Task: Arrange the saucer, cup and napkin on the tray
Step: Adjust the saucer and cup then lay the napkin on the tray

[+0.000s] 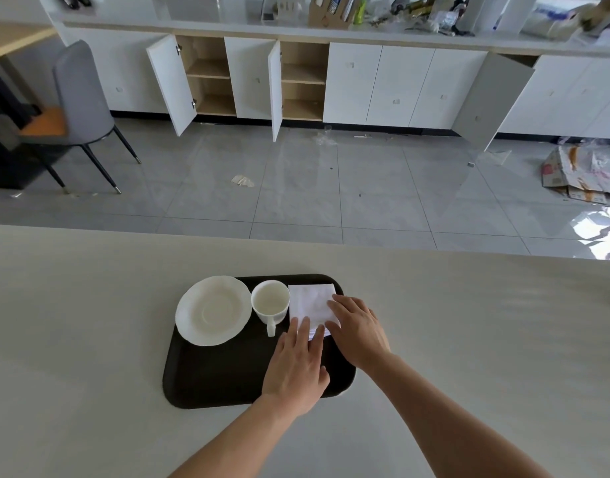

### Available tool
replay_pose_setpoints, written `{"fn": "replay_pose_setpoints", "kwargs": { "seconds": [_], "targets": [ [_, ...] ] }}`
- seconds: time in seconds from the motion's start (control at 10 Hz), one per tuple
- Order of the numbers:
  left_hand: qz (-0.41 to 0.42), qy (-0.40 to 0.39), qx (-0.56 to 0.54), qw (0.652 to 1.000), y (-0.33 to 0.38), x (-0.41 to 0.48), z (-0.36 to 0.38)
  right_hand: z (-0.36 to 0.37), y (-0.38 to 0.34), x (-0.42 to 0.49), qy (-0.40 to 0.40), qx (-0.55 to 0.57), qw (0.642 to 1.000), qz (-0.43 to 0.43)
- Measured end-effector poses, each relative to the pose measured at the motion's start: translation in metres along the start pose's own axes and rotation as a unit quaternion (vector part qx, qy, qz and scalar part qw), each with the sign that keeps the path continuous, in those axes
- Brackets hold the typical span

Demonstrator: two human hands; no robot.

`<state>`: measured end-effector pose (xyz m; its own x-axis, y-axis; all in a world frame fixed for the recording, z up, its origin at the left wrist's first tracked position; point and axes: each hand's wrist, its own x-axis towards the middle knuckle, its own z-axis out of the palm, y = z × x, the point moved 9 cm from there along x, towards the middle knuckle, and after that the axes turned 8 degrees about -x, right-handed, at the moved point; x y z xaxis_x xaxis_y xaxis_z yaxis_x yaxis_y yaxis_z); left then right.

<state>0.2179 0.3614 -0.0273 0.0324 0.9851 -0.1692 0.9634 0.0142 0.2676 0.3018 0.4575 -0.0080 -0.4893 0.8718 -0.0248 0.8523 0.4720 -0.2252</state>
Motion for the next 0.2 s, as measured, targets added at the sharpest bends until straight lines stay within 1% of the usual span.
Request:
{"fn": "replay_pose_setpoints", "kwargs": {
  "seconds": [0.2],
  "targets": [
    [-0.011,0.011,0.006,1.000,-0.002,-0.016,-0.016,-0.024,-0.011,-0.005,0.034,0.004,0.999,0.000]
  ]
}}
